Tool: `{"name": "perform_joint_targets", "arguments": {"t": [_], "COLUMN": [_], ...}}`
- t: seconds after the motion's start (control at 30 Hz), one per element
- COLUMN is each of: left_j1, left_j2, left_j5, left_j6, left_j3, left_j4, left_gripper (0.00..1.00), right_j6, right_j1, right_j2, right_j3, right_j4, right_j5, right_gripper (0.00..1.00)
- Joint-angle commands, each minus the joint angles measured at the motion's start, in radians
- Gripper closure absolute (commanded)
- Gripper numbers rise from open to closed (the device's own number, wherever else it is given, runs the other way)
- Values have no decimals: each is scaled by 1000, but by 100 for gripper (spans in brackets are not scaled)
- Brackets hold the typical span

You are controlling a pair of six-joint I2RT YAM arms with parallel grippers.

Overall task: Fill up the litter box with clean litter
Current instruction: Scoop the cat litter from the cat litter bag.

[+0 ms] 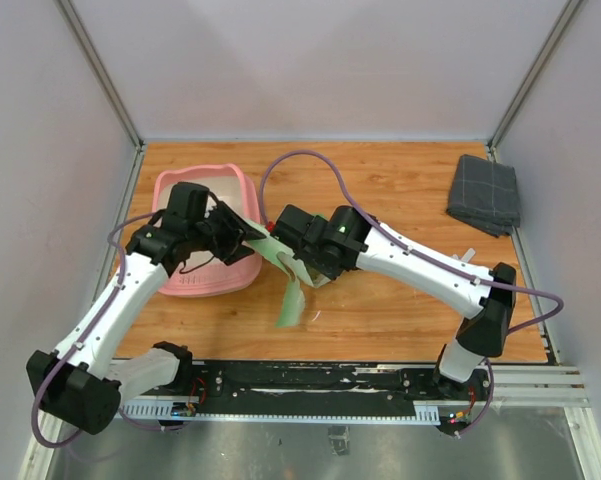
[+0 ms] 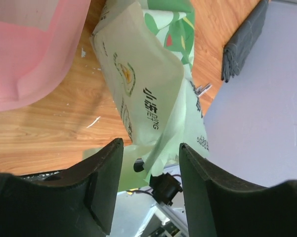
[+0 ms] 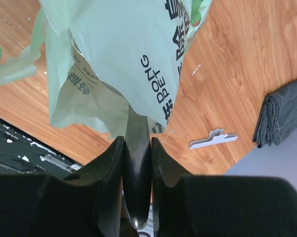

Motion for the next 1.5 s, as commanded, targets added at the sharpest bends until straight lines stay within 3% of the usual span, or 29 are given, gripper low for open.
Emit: {"name": "perform_joint_targets", "arguments": {"t": [0.0,0.2,0.23,0.33,0.43,0.63,0.9,1.47], "left_j1": [73,158,159,159,159,159,159,157], "left_j2": [9,36,48,62,44,23,33,56], "left_j5": [82,113,118,136,130,163,179,156], "left_j6": [112,174,182,204,207,180,191,223], "left_j3": [49,52,51,62,77,14,-3,-5], "left_j4": [-22,10,11,4,-5,-13,-10,-22], "left_gripper": [45,45,51,83,99,100,100,100], "right_j6": [41,29,22,-4,-21,-24,-4,-42], "right_j1": [-21,-26,-27,-30,-33,-39,-40,-82], "right_j2": [41,96,110,164,217,278,238,22], "right_j3": [49,61,64,76,87,111,-89,-617], "right_j4": [-128,-120,-106,-44,35,130,413,1267], "right_j5": [13,15,18,16,13,11,32,-86], "right_gripper": [99,99,99,99,99,99,99,99]}}
